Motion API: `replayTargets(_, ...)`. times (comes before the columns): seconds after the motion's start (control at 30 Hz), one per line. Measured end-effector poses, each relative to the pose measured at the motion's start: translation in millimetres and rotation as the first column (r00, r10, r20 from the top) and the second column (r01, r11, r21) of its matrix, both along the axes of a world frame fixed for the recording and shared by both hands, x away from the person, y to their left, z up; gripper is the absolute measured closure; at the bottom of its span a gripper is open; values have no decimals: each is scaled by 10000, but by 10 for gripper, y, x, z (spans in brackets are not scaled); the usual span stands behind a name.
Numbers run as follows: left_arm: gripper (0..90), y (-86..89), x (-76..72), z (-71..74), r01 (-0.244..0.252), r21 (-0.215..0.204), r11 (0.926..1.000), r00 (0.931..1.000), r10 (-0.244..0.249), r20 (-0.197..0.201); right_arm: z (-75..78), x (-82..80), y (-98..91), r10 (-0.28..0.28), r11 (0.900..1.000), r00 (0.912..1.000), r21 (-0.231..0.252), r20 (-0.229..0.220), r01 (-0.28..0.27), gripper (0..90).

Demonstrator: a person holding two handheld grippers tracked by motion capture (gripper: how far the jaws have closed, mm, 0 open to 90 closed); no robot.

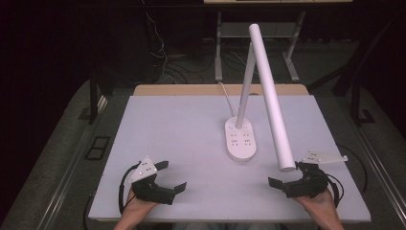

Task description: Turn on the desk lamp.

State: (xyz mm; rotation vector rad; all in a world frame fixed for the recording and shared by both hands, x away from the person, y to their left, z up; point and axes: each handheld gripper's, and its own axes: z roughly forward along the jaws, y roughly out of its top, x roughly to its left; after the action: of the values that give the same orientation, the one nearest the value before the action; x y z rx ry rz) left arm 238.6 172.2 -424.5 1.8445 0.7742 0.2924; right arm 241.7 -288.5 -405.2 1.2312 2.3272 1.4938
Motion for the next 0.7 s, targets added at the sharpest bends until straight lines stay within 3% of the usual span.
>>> replayTargets(0.43, 0, 15, -5, 1, -121, 32, 9999, 9999, 121, -4, 39, 53, 43, 377, 9989, 9971, -248, -659, -394, 3)
replayTargets(0.7, 0, 22, -6, 2, -168, 20, 9999, 9999, 168, -1, 109, 125, 67, 526, 9982, 9964, -244, -669, -543, 3)
